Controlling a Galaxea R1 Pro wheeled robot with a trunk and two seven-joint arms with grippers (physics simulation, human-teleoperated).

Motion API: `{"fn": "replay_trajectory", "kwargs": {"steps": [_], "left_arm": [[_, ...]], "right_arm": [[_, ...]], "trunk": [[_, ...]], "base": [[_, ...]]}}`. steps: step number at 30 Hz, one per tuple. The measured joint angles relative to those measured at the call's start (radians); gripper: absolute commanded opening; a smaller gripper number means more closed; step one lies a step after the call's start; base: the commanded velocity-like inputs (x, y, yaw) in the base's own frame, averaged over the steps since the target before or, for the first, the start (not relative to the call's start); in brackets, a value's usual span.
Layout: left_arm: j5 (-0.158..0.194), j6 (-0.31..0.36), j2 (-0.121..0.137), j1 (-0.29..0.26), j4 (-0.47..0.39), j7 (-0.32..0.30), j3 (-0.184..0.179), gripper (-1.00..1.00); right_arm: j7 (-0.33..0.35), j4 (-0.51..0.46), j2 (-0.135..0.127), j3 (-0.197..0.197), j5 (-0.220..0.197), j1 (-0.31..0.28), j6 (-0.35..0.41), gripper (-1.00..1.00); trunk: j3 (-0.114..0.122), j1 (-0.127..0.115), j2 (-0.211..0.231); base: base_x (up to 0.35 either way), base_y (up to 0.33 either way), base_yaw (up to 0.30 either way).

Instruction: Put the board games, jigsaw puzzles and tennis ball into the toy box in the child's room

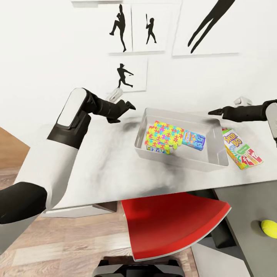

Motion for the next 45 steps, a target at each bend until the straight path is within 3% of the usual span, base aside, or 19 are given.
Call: {"fn": "replay_trajectory", "kwargs": {"steps": [6, 12, 23, 26, 31, 45], "left_arm": [[-0.059, -0.002, -0.043, -0.036, 0.096, 0.002, -0.007, 1.0], [-0.095, -0.001, -0.066, -0.052, 0.149, -0.002, -0.01, 1.0], [-0.144, 0.005, -0.077, -0.06, 0.178, -0.048, -0.031, 1.0], [-0.18, 0.005, -0.079, -0.066, 0.196, -0.107, -0.079, 1.0], [-0.206, 0.003, -0.08, -0.075, 0.226, -0.162, -0.117, 1.0], [-0.23, 0.0, -0.081, -0.083, 0.265, -0.224, -0.154, 1.0]], "right_arm": [[-0.027, -0.002, 0.007, 0.002, 0.0, 0.017, 0.0, 1.0], [-0.038, -0.003, 0.009, 0.003, 0.001, 0.026, 0.0, 1.0], [-0.046, -0.004, 0.009, 0.005, 0.006, 0.031, 0.0, 1.0], [-0.047, -0.004, 0.008, 0.006, 0.007, 0.032, 0.0, 1.0], [-0.048, -0.005, 0.009, 0.007, 0.014, 0.032, 0.0, 1.0], [-0.043, -0.006, 0.011, 0.004, 0.085, 0.032, -0.001, 1.0]], "trunk": [[0.0, 0.0, 0.0], [0.0, 0.0, 0.0], [0.0, 0.0, 0.0], [0.0, 0.0, 0.0], [0.0, 0.0, 0.0], [0.0, 0.0, 0.0]], "base": [[0.0, 0.0, 0.0], [0.0, 0.0, 0.0], [0.0, 0.0, 0.0], [0.0, 0.0, 0.0], [0.0, 0.0, 0.0], [0.0, 0.0, 0.0]]}}
